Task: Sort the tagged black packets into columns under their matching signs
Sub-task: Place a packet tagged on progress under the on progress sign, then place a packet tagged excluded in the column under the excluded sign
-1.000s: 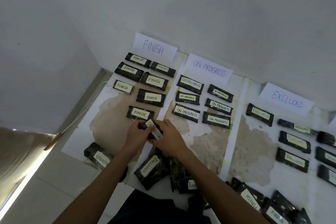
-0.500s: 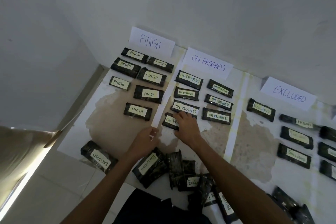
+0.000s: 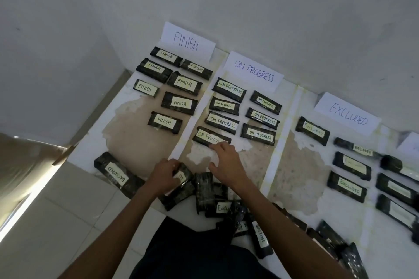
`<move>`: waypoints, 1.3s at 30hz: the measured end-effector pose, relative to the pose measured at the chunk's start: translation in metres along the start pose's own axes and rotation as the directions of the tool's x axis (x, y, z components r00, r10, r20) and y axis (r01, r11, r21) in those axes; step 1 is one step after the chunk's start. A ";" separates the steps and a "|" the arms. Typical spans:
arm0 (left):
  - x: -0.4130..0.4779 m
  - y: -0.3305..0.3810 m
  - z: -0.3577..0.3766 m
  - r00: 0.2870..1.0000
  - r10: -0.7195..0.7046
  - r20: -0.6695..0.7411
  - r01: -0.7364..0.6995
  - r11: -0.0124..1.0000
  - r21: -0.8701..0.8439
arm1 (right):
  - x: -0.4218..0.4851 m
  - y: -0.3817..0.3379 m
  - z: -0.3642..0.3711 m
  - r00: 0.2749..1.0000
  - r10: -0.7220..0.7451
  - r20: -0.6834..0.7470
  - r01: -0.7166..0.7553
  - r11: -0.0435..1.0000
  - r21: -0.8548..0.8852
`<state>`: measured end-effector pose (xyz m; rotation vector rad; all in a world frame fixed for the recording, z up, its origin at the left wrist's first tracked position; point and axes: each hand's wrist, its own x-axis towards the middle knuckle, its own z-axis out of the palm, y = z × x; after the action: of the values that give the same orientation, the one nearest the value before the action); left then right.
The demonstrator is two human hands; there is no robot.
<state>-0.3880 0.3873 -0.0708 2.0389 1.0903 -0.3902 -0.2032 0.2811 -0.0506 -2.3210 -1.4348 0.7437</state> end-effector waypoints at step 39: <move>0.061 0.257 0.137 0.898 0.440 -0.004 -0.438 0.896 0.074 | -0.073 0.241 -0.114 0.967 0.231 -0.107 -0.246 0.954 -0.169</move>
<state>-0.1333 0.2335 -0.0696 2.2788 0.6003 -0.1764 0.0120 0.1084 -0.0620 -2.6662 -1.2454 0.5865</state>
